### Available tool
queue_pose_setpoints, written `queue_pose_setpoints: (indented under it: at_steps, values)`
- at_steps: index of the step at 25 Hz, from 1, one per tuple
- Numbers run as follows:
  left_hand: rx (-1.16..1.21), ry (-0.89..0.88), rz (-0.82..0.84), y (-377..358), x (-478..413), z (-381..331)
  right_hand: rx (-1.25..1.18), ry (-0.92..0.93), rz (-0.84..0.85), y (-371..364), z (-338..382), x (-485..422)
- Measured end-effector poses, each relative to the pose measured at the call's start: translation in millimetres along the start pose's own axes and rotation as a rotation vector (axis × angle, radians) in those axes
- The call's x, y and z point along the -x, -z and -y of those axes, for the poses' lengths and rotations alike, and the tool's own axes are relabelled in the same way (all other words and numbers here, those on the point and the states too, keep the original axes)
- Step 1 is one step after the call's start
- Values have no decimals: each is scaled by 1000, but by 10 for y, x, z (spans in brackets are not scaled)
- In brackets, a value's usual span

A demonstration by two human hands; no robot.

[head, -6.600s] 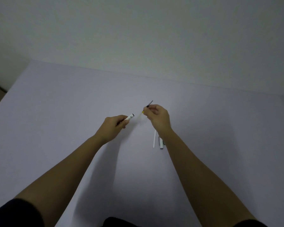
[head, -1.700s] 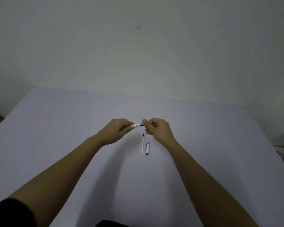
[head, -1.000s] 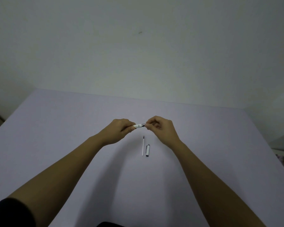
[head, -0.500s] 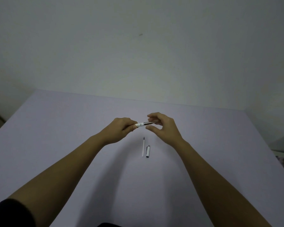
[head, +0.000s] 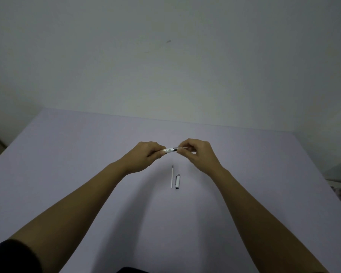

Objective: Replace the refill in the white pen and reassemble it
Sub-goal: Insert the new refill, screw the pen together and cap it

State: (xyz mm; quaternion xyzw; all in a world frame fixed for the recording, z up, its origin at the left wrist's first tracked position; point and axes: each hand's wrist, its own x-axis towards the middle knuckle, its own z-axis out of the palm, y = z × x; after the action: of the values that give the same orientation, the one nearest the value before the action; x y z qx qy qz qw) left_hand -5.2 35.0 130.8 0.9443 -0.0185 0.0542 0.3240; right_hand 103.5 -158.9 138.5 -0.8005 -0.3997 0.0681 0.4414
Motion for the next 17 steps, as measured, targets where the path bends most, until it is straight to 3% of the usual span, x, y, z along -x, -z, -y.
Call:
queue_pose_setpoints:
  at_steps: [17]
  values:
    - [8,4,-9,-8,-12,-69,36,45,8,30,28,28]
